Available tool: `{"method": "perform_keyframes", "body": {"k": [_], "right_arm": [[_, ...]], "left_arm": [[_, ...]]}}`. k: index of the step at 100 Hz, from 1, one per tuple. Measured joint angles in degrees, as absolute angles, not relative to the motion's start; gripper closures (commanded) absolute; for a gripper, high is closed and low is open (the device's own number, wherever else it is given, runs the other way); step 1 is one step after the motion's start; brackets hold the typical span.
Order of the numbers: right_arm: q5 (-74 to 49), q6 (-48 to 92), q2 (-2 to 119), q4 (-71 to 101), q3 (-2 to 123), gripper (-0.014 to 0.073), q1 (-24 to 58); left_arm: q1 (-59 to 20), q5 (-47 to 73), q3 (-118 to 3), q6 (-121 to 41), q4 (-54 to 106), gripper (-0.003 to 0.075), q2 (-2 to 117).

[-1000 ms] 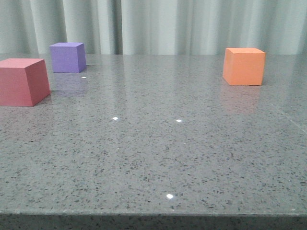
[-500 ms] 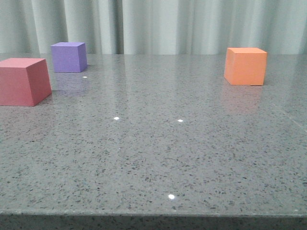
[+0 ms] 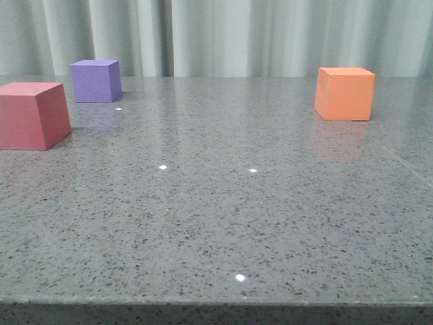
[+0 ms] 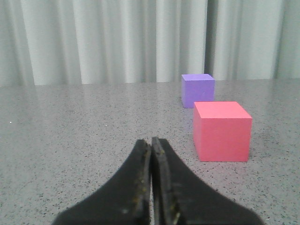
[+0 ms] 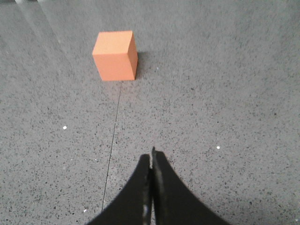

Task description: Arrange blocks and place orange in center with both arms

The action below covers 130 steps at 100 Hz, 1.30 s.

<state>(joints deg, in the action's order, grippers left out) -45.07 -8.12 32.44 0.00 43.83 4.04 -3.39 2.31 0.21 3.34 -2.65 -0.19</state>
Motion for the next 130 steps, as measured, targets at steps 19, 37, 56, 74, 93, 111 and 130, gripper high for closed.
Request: {"method": "perform_keyframes", "body": {"k": [19, 37, 56, 74, 93, 111, 130], "right_arm": [[-46.28, -8.12, 39.25, 0.0, 45.53, 0.0699, 4.04], [-49.23, -8.12, 42.24, 0.0, 45.53, 0.055, 4.04], [-51.95, -8.12, 43.14, 0.0, 45.53, 0.0116, 4.04], [-52.66, -8.12, 43.14, 0.0, 45.61, -0.0008, 4.04], [-52.55, -8.12, 43.14, 0.0, 45.61, -0.0008, 4.04], [-52.11, -8.12, 45.51, 3.11, 47.9, -0.0008, 4.04], [-51.04, -8.12, 53.51, 4.1, 54.86, -0.0008, 4.59]], "left_arm": [[-3.39, 2.31, 0.21, 3.34, -2.65, 0.0741, -0.19], [-3.39, 2.31, 0.21, 3.34, -2.65, 0.0741, -0.19], [-3.39, 2.31, 0.21, 3.34, -2.65, 0.0741, -0.19], [-3.39, 2.31, 0.21, 3.34, -2.65, 0.0741, -0.19], [-3.39, 2.31, 0.21, 3.34, -2.65, 0.0741, -0.19], [-3.39, 2.31, 0.21, 3.34, -2.65, 0.0741, -0.19], [-3.39, 2.31, 0.21, 3.34, -2.65, 0.0741, -0.19]]}}
